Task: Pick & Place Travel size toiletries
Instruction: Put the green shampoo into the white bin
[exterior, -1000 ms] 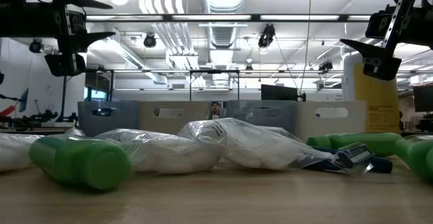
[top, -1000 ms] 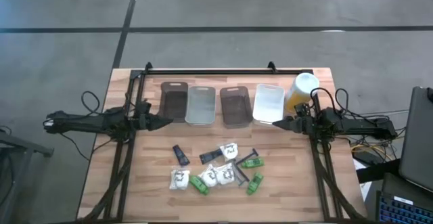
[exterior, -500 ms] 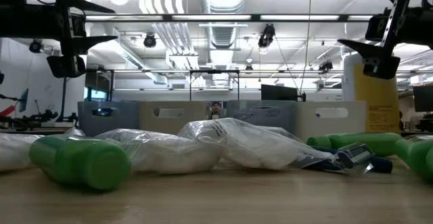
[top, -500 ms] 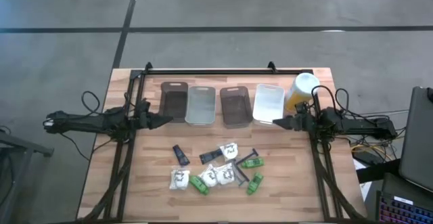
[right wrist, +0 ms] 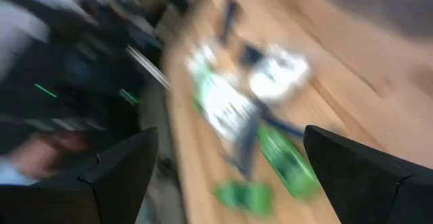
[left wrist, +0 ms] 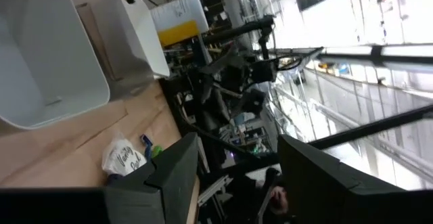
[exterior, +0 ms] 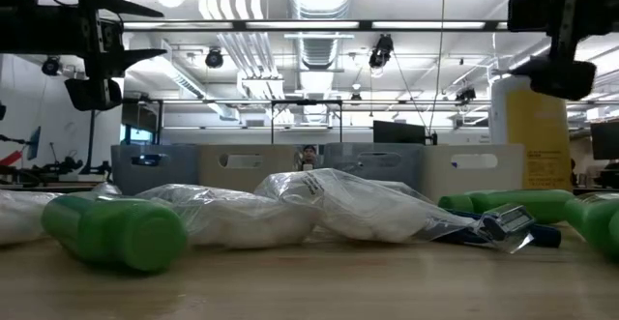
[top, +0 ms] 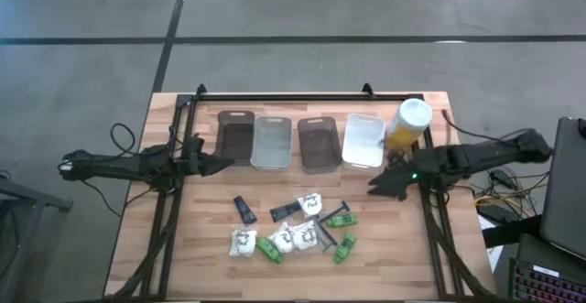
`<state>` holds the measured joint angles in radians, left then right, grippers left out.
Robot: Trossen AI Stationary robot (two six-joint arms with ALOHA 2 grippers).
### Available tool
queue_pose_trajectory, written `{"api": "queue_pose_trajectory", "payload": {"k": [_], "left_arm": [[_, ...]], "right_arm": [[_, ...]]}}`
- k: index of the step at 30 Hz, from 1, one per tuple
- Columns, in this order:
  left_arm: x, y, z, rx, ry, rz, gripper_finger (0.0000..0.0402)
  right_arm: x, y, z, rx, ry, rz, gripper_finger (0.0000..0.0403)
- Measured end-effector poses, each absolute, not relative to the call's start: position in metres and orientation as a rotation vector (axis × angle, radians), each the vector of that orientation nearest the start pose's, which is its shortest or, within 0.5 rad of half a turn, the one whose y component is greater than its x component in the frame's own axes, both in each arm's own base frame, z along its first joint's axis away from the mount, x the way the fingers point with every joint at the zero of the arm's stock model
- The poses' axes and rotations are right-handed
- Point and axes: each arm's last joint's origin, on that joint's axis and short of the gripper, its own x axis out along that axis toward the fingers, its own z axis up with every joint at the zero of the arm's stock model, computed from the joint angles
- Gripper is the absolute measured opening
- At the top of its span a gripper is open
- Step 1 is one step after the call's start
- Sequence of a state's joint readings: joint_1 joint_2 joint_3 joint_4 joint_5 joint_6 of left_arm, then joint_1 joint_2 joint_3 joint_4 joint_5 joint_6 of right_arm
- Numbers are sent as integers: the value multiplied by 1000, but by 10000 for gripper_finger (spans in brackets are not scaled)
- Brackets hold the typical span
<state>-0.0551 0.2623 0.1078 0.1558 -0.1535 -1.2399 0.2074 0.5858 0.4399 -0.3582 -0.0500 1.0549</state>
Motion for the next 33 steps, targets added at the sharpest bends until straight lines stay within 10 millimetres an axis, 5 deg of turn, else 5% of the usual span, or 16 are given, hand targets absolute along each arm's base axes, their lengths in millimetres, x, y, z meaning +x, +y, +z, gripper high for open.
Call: {"api": "queue_pose_trajectory", "payload": {"k": [6,21,33], "left_arm": [[113,-4,192,-1222,6,14,209],[112,-8,181,-1122,186,-40,209],[111,-9,178,-1094,221,-46,209]], "right_arm": [[169,56,222,802,941,-127,364],[269,105,190,185,1284,-6,363],[296,144,175,-43,1379,118,363]]}}
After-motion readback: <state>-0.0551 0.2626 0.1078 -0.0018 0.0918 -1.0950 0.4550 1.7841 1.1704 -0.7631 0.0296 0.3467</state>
